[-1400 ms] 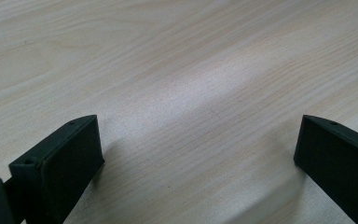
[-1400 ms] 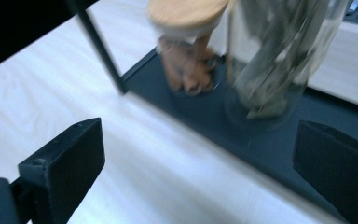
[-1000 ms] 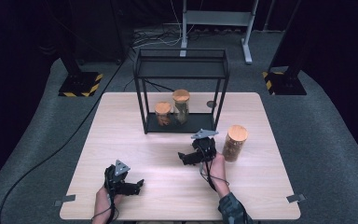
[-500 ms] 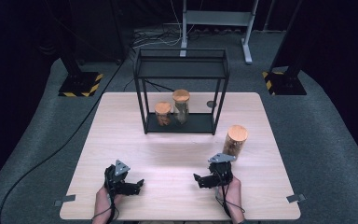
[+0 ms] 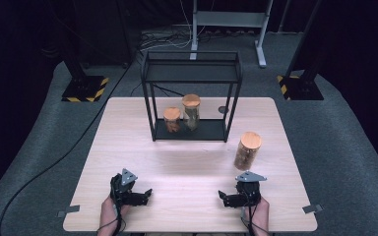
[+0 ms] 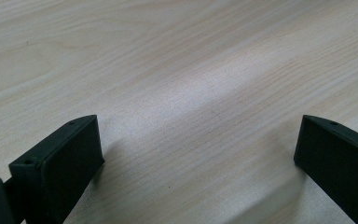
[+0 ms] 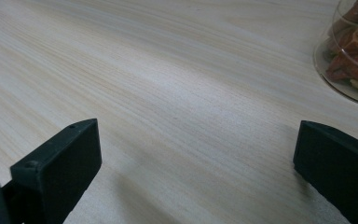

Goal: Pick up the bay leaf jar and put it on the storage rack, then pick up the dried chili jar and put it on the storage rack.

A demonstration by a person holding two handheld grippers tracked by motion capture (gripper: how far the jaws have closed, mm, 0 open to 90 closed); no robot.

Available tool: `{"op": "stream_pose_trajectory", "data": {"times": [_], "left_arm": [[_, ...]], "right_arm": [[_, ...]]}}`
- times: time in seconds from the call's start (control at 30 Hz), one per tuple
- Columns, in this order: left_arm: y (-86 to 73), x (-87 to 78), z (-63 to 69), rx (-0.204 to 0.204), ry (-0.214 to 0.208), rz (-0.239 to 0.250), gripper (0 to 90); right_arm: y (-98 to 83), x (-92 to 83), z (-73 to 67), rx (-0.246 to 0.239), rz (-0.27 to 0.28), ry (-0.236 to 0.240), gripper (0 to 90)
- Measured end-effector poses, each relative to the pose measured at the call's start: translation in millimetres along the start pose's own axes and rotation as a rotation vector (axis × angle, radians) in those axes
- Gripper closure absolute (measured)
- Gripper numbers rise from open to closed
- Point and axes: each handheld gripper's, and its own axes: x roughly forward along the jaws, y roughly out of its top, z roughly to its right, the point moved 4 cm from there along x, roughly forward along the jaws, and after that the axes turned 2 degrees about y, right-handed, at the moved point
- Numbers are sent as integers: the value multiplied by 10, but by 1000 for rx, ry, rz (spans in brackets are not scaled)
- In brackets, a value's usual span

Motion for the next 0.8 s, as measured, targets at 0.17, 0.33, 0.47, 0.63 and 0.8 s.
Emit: {"op": "stream_pose_trajectory", "data": {"times": [0.17,0.33,0.47,0.63,0.8], "left_arm": [[-1,-1,1,2,2,-1,3],[-1,-1,0,1,1,-1,3],[-1,-1,-1,1,1,-1,3],[0,0,2,-2,1,0,3],[0,0,2,-1,2,1,3]], "right_arm": [[-6,-3,-9,-7,-1,-8,0],[-9,9,-20,-20,-17,-9,0],[-10,20,-34,-35,-30,-13,0],[-13,15,-28,-31,-28,-11,0],[-15,17,-36,-42,-31,-49,0]]}}
